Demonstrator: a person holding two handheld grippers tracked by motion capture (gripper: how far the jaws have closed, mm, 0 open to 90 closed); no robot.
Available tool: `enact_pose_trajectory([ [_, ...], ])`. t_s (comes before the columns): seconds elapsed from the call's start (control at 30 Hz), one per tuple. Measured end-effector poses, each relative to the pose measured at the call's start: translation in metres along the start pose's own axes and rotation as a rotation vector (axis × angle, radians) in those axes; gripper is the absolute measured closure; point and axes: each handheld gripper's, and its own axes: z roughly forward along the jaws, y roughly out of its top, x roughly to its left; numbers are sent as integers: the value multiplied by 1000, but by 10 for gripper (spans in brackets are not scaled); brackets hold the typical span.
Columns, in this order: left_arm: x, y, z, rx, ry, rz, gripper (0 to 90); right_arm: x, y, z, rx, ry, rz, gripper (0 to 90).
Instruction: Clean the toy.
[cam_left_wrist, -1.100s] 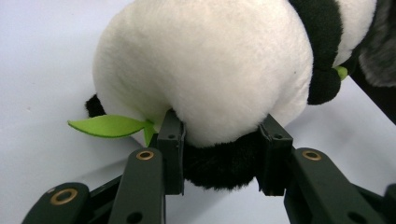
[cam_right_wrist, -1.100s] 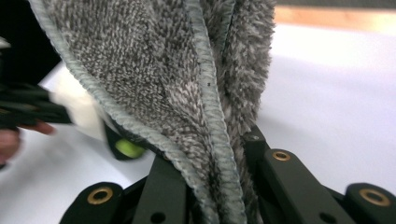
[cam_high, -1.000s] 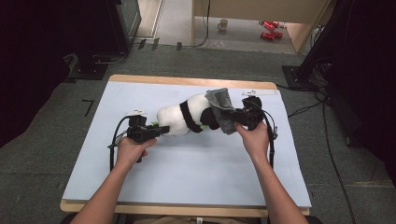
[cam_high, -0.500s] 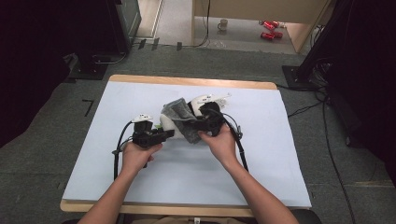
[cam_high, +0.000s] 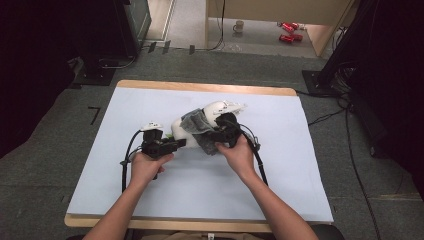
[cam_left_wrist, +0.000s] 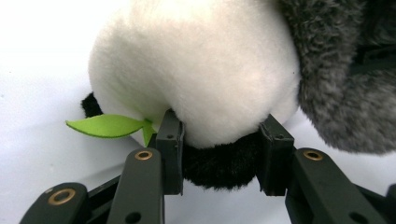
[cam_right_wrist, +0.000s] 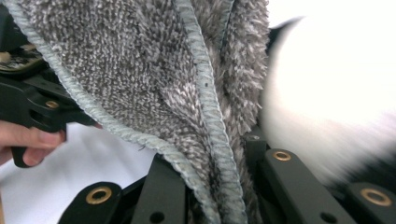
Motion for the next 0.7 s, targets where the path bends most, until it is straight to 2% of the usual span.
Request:
enact_pose_trajectory([
  [0.1,-1,1,1,1,3,17,607,-5,-2,-6,6,-10,9,783],
  [0.27,5,3,0,4,-7,1,608,-7,-1,-17,-1,-53,-16,785],
  [0.47,6,6,0,11,4,26,608,-20,-5,-33,-28,-65,25,785],
  [0.7,10,9,1,12,-10,12,608,-40,-11,-50,-65,-96,85,782],
])
